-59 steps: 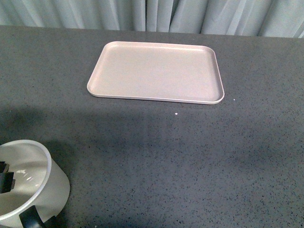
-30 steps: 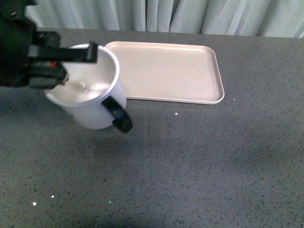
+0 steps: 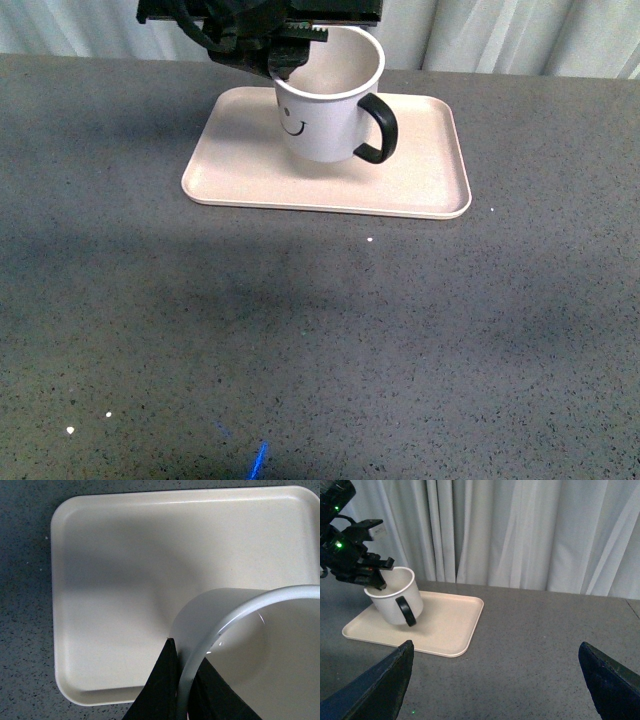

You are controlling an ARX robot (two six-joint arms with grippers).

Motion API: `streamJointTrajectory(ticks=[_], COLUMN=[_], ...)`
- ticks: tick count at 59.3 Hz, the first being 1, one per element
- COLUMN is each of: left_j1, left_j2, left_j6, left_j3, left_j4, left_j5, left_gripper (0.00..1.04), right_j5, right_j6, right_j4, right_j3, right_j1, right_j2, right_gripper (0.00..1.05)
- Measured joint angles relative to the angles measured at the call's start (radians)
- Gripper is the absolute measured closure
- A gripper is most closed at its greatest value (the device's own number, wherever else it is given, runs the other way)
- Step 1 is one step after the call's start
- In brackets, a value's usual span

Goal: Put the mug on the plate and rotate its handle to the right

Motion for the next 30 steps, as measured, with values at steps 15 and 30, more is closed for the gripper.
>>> streamJointTrajectory(ticks=[15, 30], left_j1=[-0.013, -0.023], left_j2=[0.124, 0.173], left_j6=[-0.004, 0.0], left_j3=[0.137, 0.19], left_j4=[-0.087, -0.125], left_j5=[-0.018, -0.002], left_gripper=[1.03, 1.0], right_j5=[0.0, 0.0], right_j6=[0.0, 0.0], right_j4=[0.0, 0.0], right_j3=[0.0, 0.0], right_j1=[0.0, 0.0], right_j2=[0.0, 0.0], right_gripper=[0.09, 0.09])
